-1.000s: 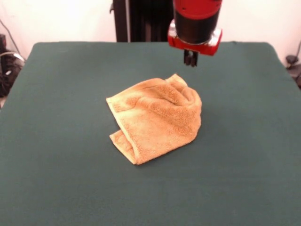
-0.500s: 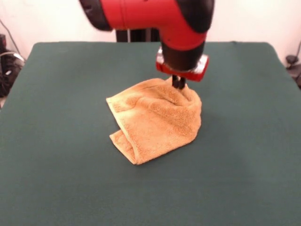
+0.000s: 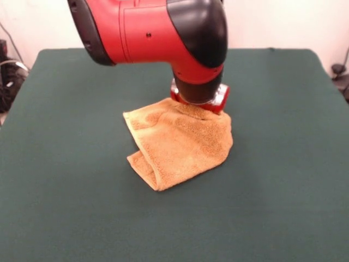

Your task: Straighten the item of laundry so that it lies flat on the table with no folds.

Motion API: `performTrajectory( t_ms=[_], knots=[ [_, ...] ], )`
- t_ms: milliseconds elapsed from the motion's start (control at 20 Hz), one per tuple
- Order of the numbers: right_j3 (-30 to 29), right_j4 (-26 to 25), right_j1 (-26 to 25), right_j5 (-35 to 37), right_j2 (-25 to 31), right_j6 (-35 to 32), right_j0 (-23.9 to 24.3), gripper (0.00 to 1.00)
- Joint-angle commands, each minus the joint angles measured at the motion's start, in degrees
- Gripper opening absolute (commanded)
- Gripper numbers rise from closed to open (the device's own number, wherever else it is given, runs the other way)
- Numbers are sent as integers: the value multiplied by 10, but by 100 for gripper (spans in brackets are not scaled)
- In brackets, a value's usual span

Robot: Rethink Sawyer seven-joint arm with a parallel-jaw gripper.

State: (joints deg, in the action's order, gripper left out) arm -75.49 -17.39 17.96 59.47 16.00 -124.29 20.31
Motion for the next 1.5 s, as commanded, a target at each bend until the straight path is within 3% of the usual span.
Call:
performTrajectory(
  t_ms=[50,1000,1100,1500],
  knots=[
    [13,-31,-24,-26,48,107,-6,0],
    [25,-15,-20,14,48,91,-15,0],
    [22,-22,-16,-11,45,84,-18,0],
    [68,-9,-26,52,48,84,-24,0]
  ],
)
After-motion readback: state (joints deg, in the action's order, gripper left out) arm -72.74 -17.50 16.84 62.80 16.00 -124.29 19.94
